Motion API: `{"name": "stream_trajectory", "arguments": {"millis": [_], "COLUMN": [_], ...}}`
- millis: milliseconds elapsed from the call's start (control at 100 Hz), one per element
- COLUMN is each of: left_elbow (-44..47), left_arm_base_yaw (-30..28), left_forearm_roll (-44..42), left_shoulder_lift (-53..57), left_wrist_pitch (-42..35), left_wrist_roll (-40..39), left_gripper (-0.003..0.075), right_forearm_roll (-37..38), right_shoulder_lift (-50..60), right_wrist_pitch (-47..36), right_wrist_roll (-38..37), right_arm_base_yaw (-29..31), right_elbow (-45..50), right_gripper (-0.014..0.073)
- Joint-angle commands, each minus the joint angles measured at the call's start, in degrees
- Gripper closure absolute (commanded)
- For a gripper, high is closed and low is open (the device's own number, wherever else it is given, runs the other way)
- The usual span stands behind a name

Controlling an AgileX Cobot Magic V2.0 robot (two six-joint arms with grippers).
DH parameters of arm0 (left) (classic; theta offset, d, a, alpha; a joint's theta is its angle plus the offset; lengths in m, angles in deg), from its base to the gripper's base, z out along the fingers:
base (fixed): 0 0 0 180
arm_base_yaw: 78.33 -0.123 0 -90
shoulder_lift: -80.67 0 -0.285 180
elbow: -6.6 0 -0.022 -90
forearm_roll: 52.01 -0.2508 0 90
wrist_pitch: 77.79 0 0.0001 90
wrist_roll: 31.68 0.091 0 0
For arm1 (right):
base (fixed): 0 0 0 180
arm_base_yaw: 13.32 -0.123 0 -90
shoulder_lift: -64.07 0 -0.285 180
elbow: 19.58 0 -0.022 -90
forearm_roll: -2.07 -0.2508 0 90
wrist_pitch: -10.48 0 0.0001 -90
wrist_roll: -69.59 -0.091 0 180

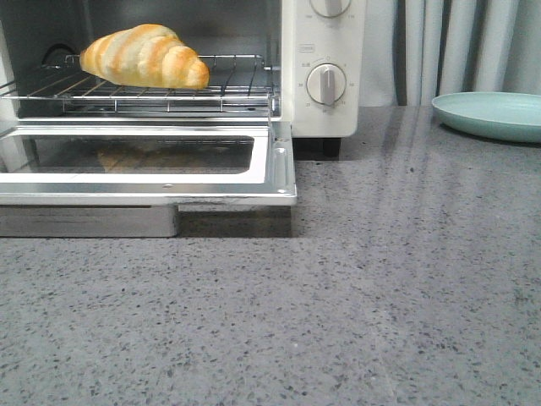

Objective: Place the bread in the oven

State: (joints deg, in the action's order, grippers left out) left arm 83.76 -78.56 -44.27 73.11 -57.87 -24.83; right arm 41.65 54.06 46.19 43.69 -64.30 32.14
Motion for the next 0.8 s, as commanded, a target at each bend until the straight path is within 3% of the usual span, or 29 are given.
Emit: {"name": "stream_trajectory", "arguments": {"millis": [0,280,420,550,650,790], "left_elbow": [1.4,1.4,1.4,1.4,1.4,1.4], "left_arm_base_yaw": [-0.1,-0.1,-0.1,-0.1,-0.1,-0.1], "left_forearm_roll": [1.0,1.0,1.0,1.0,1.0,1.0], "left_shoulder_lift": [1.7,1.7,1.7,1.7,1.7,1.7], "left_wrist_pitch": [-2.4,-2.4,-2.4,-2.4,-2.4,-2.4], "left_wrist_roll": [-0.6,-0.6,-0.6,-0.6,-0.6,-0.6], "left_gripper": [0.0741,0.0741,0.0741,0.0741,0.0741,0.0741], "right_forearm_roll": [2.3,2.4,5.5,4.6,-4.8,-21.7], "right_shoulder_lift": [-0.9,-0.9,-0.9,-0.9,-1.3,-2.2], "right_wrist_pitch": [-3.4,4.0,-0.5,-5.8,-10.7,-22.0], "right_wrist_roll": [0.2,0.2,0.2,0.2,3.6,18.2], "right_arm_base_yaw": [0.3,0.3,0.5,4.4,11.9,25.0], "right_elbow": [-1.2,0.6,5.1,9.4,12.3,18.5], "right_gripper": [0.0662,0.0662,0.0662,0.0662,0.0662,0.0662]}}
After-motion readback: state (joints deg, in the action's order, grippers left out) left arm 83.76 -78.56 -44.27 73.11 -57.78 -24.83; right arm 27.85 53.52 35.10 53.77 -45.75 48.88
